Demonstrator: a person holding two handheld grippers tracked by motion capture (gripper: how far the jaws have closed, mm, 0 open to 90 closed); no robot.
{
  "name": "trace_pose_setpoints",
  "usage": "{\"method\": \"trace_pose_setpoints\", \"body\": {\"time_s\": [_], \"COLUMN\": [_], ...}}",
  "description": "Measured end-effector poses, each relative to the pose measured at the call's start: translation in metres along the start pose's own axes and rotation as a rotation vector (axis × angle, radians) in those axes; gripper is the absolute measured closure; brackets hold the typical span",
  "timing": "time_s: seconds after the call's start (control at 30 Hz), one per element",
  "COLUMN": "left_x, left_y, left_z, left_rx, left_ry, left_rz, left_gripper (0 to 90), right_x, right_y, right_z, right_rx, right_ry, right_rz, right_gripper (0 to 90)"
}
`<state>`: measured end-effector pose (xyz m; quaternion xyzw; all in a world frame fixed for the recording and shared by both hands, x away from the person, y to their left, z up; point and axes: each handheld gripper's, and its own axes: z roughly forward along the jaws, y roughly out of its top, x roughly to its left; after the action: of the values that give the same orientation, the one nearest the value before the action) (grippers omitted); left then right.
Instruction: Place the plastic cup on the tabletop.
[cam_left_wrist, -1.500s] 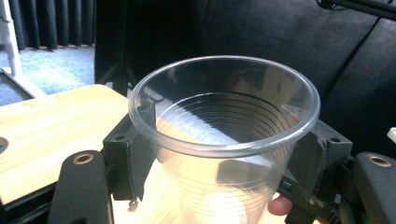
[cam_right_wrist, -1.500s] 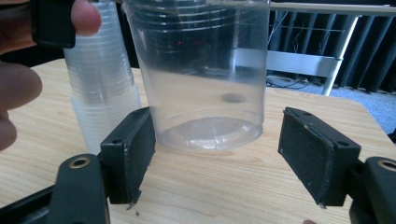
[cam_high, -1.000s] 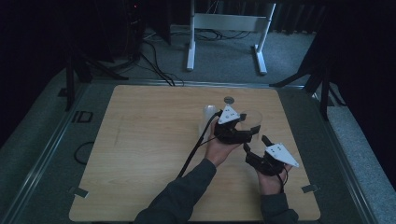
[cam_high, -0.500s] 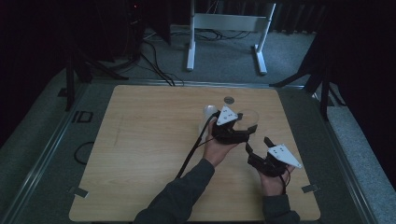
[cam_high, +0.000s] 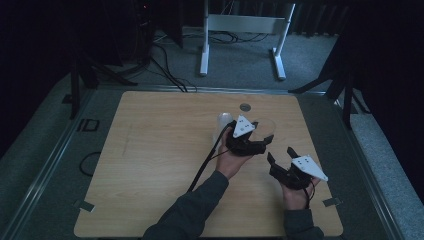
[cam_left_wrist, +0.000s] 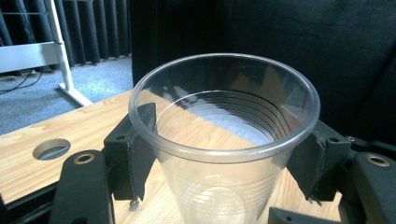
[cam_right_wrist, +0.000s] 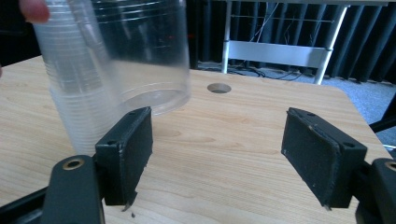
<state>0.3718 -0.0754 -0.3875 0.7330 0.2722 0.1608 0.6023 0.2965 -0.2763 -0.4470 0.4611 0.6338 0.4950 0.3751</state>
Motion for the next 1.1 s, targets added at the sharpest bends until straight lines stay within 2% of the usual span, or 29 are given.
{"method": "trace_pose_setpoints", "body": {"time_s": [0.47, 1.1], "left_x": [0.000, 0.002], "left_y": [-0.007, -0.011], "left_z": [-0.003, -0.006], "left_rx": [0.011, 0.001], "left_ry": [0.024, 0.044], "left_rz": [0.024, 0.022], "left_gripper": [30.9, 31.0], "right_x": [-0.009, -0.010], "right_y": [0.000, 0.000], "right_z": [0.001, 0.001], "right_rx": [-0.007, -0.007], "right_ry": [-0.024, -0.031], "right_rz": [0.020, 0.020], "right_gripper": [24.7, 24.8]}}
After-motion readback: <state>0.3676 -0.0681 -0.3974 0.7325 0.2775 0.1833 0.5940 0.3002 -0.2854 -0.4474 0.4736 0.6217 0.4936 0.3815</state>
